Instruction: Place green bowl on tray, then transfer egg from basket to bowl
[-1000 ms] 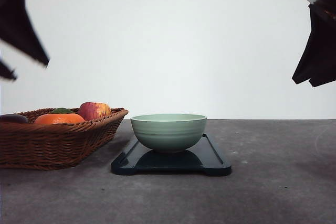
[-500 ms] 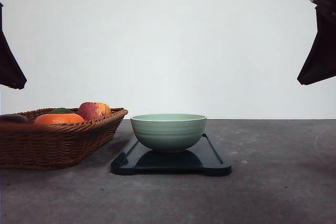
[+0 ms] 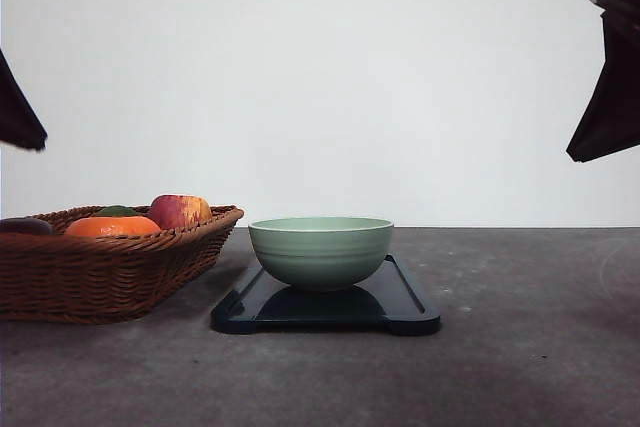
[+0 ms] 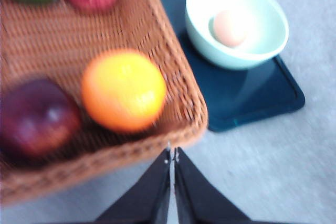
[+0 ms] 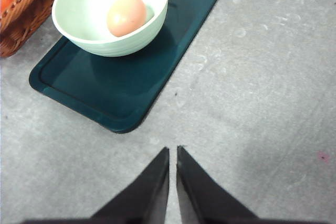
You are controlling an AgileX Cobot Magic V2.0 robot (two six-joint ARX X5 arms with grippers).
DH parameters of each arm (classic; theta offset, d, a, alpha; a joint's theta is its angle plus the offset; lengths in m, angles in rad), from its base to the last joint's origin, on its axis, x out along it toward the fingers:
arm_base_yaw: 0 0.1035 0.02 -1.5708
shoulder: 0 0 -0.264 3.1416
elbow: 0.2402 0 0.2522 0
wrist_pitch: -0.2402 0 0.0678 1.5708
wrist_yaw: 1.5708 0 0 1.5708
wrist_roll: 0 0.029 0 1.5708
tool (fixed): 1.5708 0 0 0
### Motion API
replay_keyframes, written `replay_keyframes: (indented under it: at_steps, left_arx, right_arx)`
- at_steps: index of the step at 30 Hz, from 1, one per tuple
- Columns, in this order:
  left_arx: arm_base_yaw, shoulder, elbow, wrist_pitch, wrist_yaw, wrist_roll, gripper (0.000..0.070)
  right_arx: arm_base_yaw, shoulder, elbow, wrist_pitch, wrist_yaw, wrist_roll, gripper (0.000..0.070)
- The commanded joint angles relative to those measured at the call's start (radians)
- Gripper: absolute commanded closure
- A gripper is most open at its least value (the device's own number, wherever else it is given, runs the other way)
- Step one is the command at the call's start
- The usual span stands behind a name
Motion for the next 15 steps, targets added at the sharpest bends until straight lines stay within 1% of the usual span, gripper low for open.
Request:
replay_keyframes:
  at_steps: [1, 5, 10, 15]
  left_arx:
    - [0.026, -0.022, -0.007, 0.028, -0.011, 0.071, 0.0700]
    - [0.127, -0.155, -0.099, 0.093, -0.012, 0.109, 0.0700]
    - [0.236, -0.364, -0.264, 0.196, -0.012, 0.175, 0.0700]
    - [0.308, -0.548, -0.403, 0.234, -0.012, 0.181, 0.0700]
  right_arx:
    - [0.006, 0.006, 0.004, 0.010, -0.002, 0.004, 0.0684]
    - [0.006, 0.006, 0.004, 0.010, -0.002, 0.004, 0.0684]
    - [0.006, 0.006, 0.004, 0.010, -0.002, 0.004, 0.0684]
    - [0.006, 0.006, 0.004, 0.010, -0.002, 0.004, 0.0684]
